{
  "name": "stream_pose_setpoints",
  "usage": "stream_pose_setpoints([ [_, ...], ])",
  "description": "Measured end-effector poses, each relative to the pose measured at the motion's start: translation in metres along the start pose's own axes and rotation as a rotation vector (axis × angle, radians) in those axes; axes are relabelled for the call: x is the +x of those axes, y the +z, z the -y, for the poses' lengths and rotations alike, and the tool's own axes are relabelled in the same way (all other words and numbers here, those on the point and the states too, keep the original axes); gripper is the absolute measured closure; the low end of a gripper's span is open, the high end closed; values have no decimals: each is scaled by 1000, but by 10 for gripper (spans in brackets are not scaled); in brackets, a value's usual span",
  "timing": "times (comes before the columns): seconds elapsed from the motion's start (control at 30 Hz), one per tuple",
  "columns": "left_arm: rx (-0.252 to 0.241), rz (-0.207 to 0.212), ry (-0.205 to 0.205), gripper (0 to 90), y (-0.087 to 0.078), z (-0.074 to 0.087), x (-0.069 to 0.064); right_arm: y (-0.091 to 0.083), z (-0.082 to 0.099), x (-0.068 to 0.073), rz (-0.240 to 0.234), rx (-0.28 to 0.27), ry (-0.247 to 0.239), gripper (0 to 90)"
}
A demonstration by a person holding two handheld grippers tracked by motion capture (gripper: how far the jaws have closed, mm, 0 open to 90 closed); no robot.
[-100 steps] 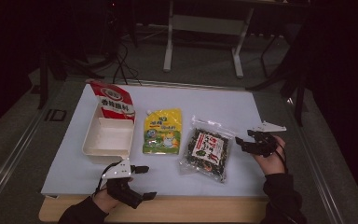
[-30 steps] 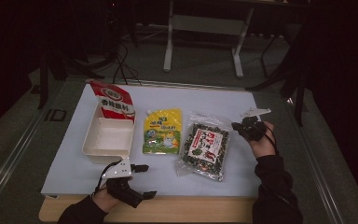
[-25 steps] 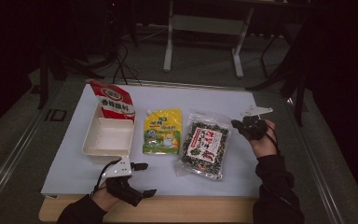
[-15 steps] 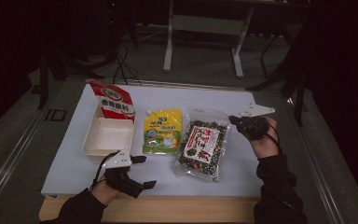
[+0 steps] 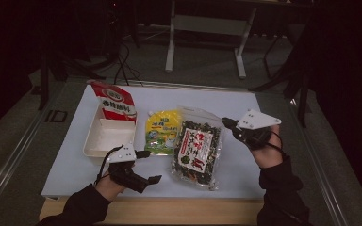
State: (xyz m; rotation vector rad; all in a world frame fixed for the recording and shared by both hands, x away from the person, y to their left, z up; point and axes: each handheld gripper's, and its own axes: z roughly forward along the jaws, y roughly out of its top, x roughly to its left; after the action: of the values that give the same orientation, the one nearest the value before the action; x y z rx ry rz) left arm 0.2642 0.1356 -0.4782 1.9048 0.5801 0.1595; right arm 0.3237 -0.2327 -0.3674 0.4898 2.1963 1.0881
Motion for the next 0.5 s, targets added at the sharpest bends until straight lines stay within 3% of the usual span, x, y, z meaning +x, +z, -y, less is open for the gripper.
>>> stream_pose_setpoints([
  [0.17,-9,-6,9,46,2,-8,3,-14,-10,16,-49,-47,-43,899],
  [0.33,-15,-4,25,47,5,-16,6,-23,-10,30,-79,-43,-82,899],
  [0.5,-11,0,18,47,14,-21,10,-35,-7,37,-113,-66,-83,898],
])
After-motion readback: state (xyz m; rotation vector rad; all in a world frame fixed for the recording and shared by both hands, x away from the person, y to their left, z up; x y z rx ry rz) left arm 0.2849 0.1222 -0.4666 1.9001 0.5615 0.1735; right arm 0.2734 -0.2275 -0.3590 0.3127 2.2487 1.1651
